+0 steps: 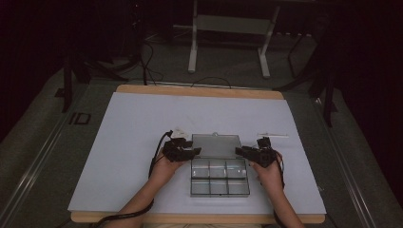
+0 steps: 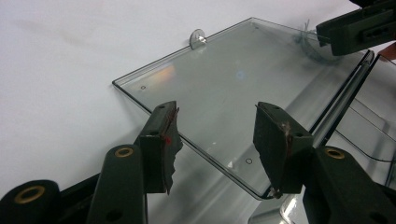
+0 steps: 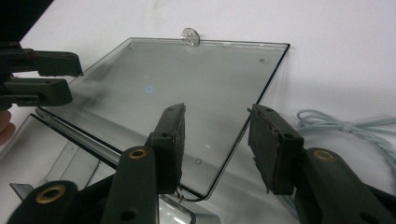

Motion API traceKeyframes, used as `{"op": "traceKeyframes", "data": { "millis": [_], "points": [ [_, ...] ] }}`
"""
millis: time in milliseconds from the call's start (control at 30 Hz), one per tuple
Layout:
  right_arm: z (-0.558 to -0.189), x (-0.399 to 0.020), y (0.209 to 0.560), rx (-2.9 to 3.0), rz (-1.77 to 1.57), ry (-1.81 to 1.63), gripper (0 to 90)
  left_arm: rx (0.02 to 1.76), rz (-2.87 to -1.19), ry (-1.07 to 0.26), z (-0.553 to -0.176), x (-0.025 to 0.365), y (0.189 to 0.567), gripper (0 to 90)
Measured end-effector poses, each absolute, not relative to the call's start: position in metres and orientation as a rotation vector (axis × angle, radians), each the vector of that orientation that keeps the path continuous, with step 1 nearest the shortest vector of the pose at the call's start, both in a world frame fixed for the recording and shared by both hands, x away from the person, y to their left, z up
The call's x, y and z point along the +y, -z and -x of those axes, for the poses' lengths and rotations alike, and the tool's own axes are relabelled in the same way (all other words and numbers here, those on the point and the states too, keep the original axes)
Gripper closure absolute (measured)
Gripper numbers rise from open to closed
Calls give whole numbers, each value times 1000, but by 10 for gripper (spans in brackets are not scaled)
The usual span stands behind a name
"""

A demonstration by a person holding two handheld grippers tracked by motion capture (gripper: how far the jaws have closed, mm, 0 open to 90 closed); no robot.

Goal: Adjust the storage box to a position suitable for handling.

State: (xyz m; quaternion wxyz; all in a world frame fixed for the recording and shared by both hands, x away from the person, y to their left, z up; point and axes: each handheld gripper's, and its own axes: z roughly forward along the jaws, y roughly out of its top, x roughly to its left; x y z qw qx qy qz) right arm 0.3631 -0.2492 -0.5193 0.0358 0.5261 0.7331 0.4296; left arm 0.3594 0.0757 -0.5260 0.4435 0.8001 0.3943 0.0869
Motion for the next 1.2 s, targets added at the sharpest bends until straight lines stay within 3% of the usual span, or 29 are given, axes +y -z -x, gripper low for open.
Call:
{"op": "traceKeyframes", "data": {
  "millis": [1200],
  "points": [
    [-347, -288, 501, 2273, -1290, -1254, 509, 793, -2019, -218, -329, 126, 520, 501]
  ]
}}
